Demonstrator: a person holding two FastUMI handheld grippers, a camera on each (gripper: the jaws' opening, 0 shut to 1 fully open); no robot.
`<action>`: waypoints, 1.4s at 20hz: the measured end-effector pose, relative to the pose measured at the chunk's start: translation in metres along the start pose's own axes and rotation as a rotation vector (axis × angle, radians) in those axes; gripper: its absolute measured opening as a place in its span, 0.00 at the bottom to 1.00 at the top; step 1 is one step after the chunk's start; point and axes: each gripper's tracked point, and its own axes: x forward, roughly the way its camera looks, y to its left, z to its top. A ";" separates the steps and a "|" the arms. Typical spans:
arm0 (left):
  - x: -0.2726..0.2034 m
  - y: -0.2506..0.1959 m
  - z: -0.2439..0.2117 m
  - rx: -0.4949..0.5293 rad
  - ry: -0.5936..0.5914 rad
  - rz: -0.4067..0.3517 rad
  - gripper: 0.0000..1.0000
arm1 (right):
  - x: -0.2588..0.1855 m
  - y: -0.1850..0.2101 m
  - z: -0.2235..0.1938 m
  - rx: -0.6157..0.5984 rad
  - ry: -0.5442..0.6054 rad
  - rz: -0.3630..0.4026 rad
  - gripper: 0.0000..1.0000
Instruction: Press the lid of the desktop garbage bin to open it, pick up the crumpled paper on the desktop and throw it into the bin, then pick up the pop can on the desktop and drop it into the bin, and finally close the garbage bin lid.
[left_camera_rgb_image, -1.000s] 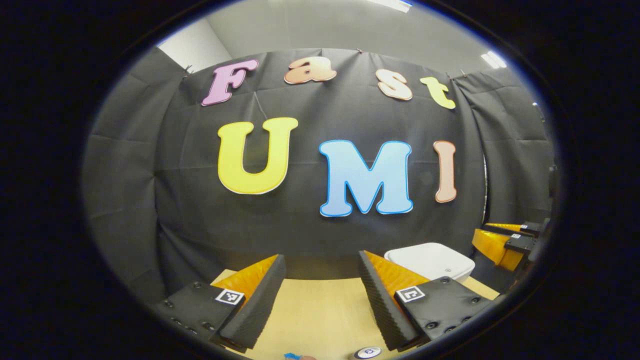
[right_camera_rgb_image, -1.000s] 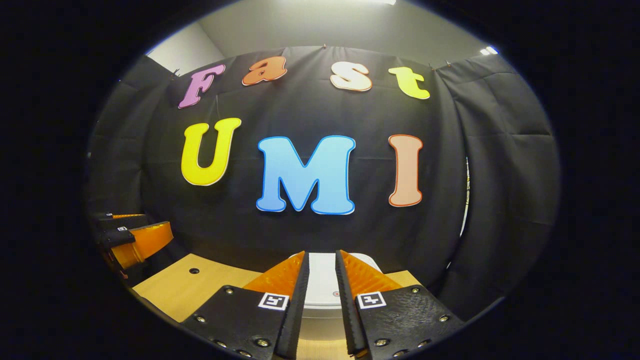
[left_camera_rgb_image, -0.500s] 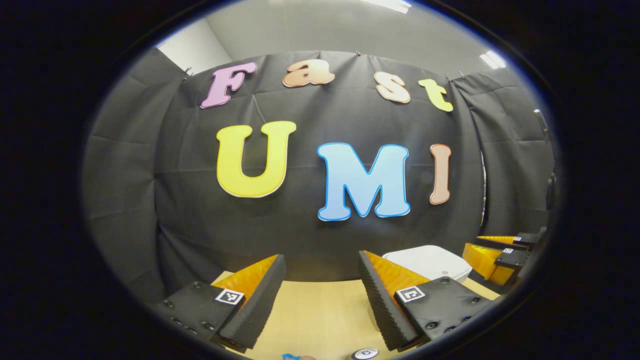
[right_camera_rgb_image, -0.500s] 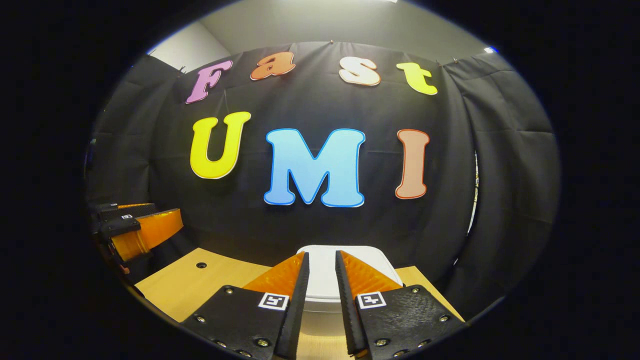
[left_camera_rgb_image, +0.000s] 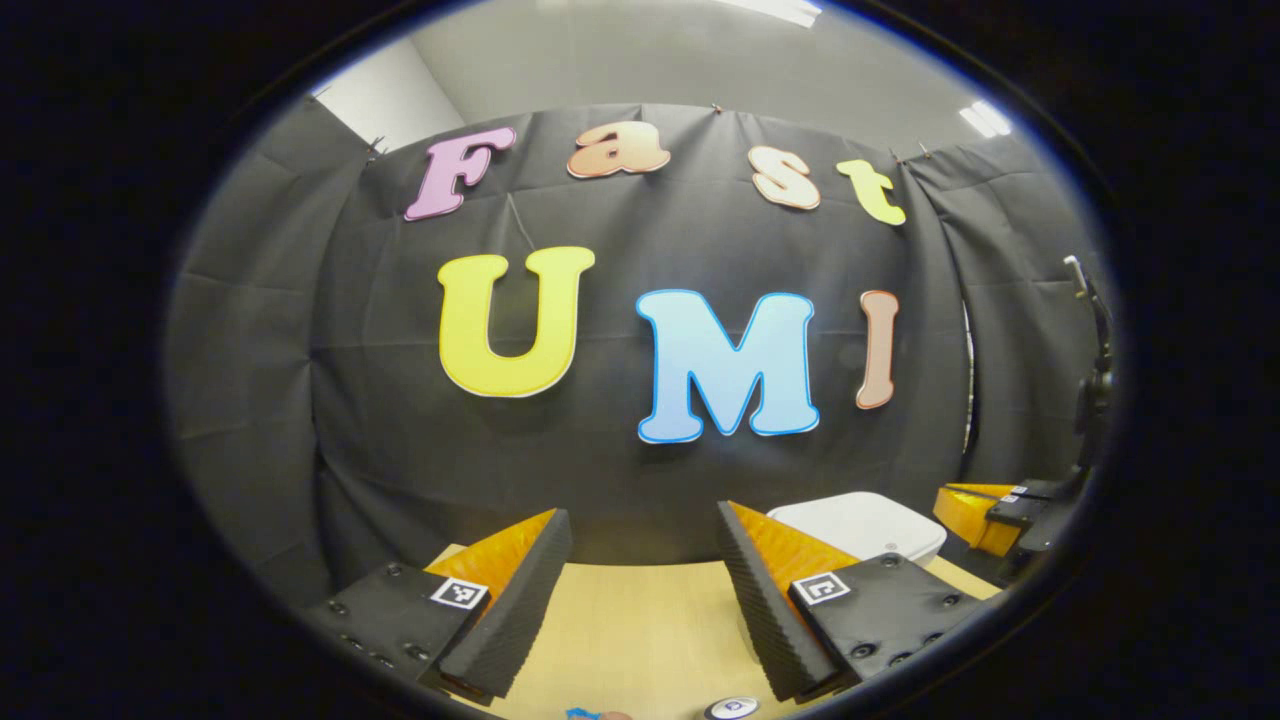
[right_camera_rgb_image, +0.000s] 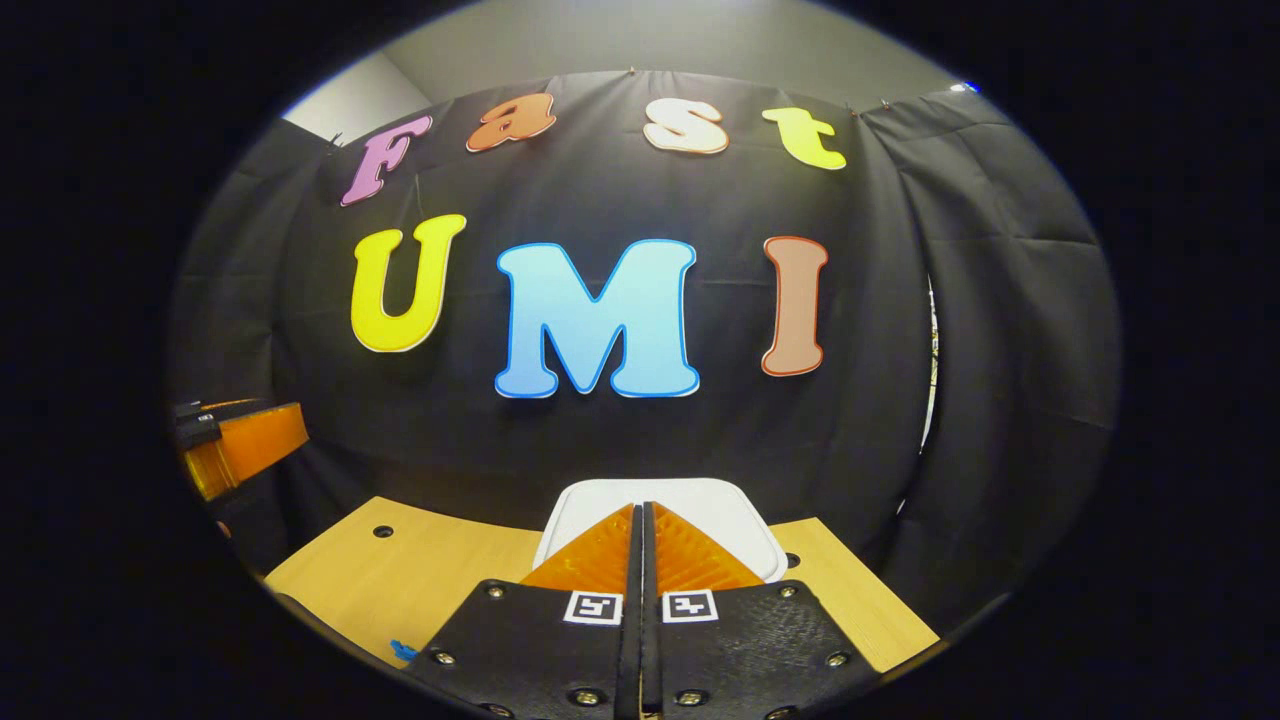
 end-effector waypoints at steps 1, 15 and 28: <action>0.000 0.001 -0.001 0.002 0.000 0.008 0.95 | 0.007 -0.002 -0.005 -0.010 0.011 -0.001 0.00; 0.008 0.024 -0.003 0.021 0.010 0.064 0.95 | 0.052 -0.010 -0.064 -0.025 0.144 0.012 0.01; 0.005 0.017 -0.003 0.017 0.020 0.052 0.95 | 0.049 -0.011 -0.057 0.057 0.099 0.049 0.01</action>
